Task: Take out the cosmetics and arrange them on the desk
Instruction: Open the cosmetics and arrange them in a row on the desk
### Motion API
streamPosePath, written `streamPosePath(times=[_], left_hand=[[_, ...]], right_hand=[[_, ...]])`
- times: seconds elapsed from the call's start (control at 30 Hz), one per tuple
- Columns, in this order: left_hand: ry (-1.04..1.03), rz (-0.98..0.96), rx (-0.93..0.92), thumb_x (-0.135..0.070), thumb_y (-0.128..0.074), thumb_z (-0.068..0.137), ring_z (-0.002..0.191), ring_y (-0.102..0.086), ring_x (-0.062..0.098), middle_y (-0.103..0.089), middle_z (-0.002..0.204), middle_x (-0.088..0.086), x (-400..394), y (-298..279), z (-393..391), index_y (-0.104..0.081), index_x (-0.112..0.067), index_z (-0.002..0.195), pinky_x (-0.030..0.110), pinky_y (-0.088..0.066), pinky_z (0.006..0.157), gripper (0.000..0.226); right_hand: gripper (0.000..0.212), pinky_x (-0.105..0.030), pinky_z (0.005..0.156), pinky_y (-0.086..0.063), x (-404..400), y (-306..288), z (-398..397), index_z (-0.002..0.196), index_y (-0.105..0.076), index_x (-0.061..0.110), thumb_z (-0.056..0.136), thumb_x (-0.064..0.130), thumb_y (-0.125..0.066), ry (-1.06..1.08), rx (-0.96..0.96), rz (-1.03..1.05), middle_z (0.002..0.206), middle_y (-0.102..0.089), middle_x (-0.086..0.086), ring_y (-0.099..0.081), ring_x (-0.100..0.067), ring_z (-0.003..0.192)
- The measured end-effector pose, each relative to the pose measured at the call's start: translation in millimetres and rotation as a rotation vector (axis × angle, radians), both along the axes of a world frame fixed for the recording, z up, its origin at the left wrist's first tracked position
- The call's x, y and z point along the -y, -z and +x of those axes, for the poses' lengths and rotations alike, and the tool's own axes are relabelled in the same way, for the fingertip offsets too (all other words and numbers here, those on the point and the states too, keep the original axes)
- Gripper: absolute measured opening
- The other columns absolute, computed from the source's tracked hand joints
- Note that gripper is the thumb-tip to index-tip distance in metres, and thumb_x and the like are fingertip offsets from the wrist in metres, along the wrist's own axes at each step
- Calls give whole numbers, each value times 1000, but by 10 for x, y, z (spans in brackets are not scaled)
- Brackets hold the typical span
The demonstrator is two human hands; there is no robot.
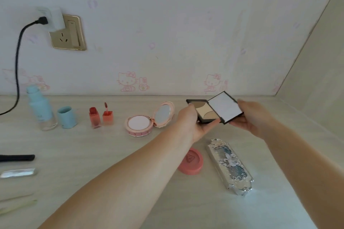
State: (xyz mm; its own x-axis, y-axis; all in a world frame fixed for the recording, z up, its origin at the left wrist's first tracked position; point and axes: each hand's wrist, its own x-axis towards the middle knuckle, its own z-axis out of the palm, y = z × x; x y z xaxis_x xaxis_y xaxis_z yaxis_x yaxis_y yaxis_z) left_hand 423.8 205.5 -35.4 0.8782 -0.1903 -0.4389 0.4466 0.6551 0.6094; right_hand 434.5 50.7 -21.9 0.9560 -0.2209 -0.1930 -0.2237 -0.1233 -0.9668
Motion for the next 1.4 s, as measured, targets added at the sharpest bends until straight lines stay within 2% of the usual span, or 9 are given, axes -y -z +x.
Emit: streamPosePath(times=[0.13, 0.27, 0.37, 0.7, 0.83, 0.93, 1.07, 1.23, 1.4], left_hand=[[38, 173, 15, -16, -36, 100, 78, -63, 23, -65, 90, 9, -90, 78, -56, -58, -10, 97, 39, -57, 60, 23], [-10, 328, 44, -4, -40, 90, 107, -61, 30, -59, 122, 15, -233, 171, -36, -58, -6, 110, 31, -57, 49, 27], [-22, 393, 45, -5, -45, 87, 111, -56, 31, -56, 114, 13, -321, 197, -22, -55, -7, 100, 30, -54, 51, 16], [157, 838, 164, -9, -48, 83, 66, -42, 16, -40, 83, 1, -389, 202, -144, -54, -13, 95, 32, -44, 83, 14], [236, 882, 231, -8, -46, 81, 73, -40, 20, -42, 88, 3, -394, 182, -192, -51, -17, 81, 31, -38, 77, 11], [272, 893, 286, -9, -45, 81, 81, -43, 19, -50, 108, 5, -405, 222, -208, -55, -21, 111, 30, -43, 79, 33], [256, 863, 315, -10, -48, 83, 86, -49, 16, -50, 104, 0, -474, 232, -315, -54, -26, 121, 31, -47, 89, 43], [404, 1015, 500, -12, -41, 91, 109, -52, 13, -55, 125, -5, -685, 280, -653, -41, -24, 136, 21, -42, 84, 47], [499, 1350, 717, -26, -63, 85, 126, -42, 12, -40, 144, -3, -868, 374, -905, -29, -24, 143, 21, -35, 96, 67]], right_hand=[[26, -32, 55, -55, -4, 217, 100, 83, -61, 13, 98, 19, -40, 32, 14, 5, 83, -66, -8, -65, -22, 71], [28, -33, 59, -54, -71, 318, 166, 81, -58, 13, 100, 20, -38, 21, -3, 27, 81, -65, -8, -64, -22, 70], [26, -37, 67, -54, -157, 371, 190, 82, -56, 14, 100, 21, -39, 7, -45, 72, 83, -64, -7, -63, -21, 73], [28, -31, 60, -53, -223, 460, 185, 80, -60, 9, 99, 19, -42, 8, -26, -14, 85, -63, -9, -62, -20, 78], [30, -25, 56, -48, -163, 474, 206, 70, -56, 13, 97, 16, -42, -3, -5, -285, 72, -56, -6, -55, -18, 67], [38, -28, 56, -33, -135, 442, 195, 60, -46, 12, 96, 21, -41, -54, 34, -649, 61, -48, -5, -43, -23, 61], [43, -30, 55, -29, -134, 391, 96, 54, -46, 16, 96, 26, -42, -115, 54, -729, 54, -50, 3, -49, -23, 57], [29, -23, 86, -34, -187, 284, -285, 119, -62, 22, 94, 29, -50, -232, 251, -860, 119, -60, 2, -56, -16, 111], [32, -14, 83, -29, -388, 244, -805, 122, -59, 30, 91, 32, -55, -466, 343, -977, 124, -54, 11, -47, -2, 108]])
